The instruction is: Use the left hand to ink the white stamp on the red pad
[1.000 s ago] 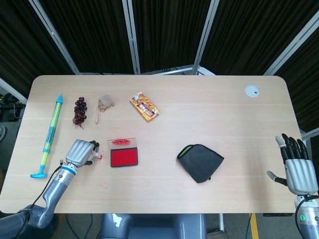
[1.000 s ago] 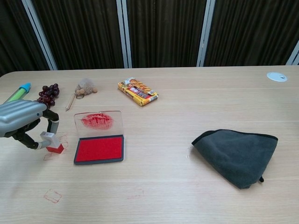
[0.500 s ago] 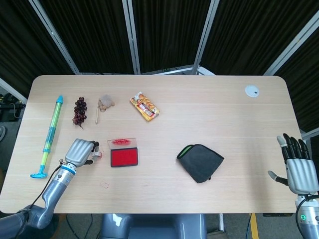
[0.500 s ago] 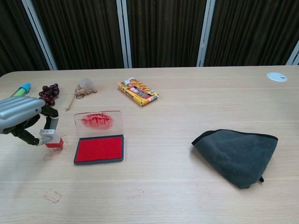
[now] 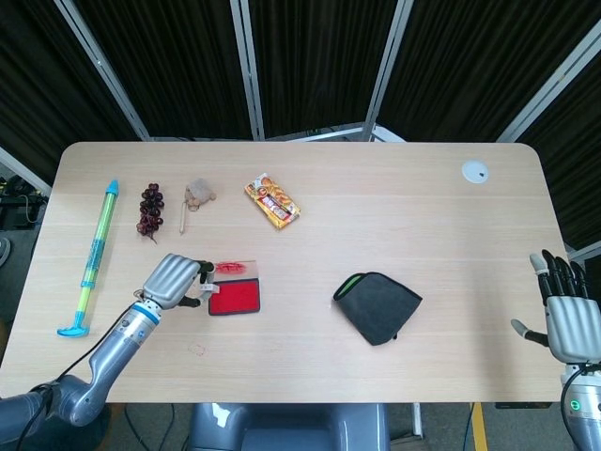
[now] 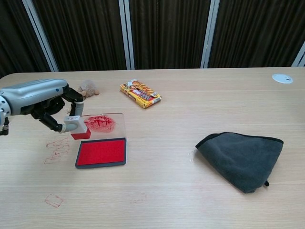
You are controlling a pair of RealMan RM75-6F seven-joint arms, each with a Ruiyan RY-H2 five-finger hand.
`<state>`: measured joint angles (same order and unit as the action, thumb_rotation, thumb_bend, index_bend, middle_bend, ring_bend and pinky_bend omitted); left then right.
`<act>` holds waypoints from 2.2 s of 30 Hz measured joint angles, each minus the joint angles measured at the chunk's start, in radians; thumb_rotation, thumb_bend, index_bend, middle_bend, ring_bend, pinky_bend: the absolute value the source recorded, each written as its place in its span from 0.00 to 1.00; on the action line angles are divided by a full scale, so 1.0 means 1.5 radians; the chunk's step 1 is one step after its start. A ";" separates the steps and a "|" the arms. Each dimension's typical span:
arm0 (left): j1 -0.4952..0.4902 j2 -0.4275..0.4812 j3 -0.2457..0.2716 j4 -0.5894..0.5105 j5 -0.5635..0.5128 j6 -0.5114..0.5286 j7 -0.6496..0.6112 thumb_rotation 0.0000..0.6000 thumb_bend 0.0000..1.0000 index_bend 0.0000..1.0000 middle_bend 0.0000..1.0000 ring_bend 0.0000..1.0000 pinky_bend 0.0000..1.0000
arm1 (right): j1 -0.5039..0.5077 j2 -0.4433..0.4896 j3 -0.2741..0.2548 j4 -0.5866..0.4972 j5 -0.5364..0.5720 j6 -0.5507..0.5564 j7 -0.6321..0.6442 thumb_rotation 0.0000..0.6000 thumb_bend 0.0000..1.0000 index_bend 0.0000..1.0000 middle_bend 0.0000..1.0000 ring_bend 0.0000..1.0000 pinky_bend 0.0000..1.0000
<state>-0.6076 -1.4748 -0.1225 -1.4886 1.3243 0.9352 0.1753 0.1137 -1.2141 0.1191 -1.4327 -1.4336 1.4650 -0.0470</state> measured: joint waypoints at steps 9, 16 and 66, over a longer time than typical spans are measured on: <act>-0.033 -0.052 -0.005 0.038 -0.055 -0.035 0.051 1.00 0.46 0.61 0.56 0.81 0.86 | 0.002 -0.004 0.005 0.013 0.018 -0.013 0.003 1.00 0.00 0.00 0.00 0.00 0.00; -0.039 -0.075 0.003 0.070 -0.060 -0.037 0.045 1.00 0.47 0.61 0.57 0.81 0.86 | 0.003 -0.006 0.004 0.015 0.019 -0.014 0.002 1.00 0.00 0.00 0.00 0.00 0.00; 0.000 -0.002 0.024 0.075 -0.050 -0.004 -0.087 1.00 0.50 0.62 0.57 0.81 0.86 | 0.002 0.001 0.002 0.001 0.013 -0.012 0.006 1.00 0.00 0.00 0.00 0.00 0.00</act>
<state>-0.6076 -1.4772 -0.0872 -1.3762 1.2485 0.9297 0.0455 0.1171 -1.2123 0.1214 -1.4318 -1.4141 1.4469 -0.0377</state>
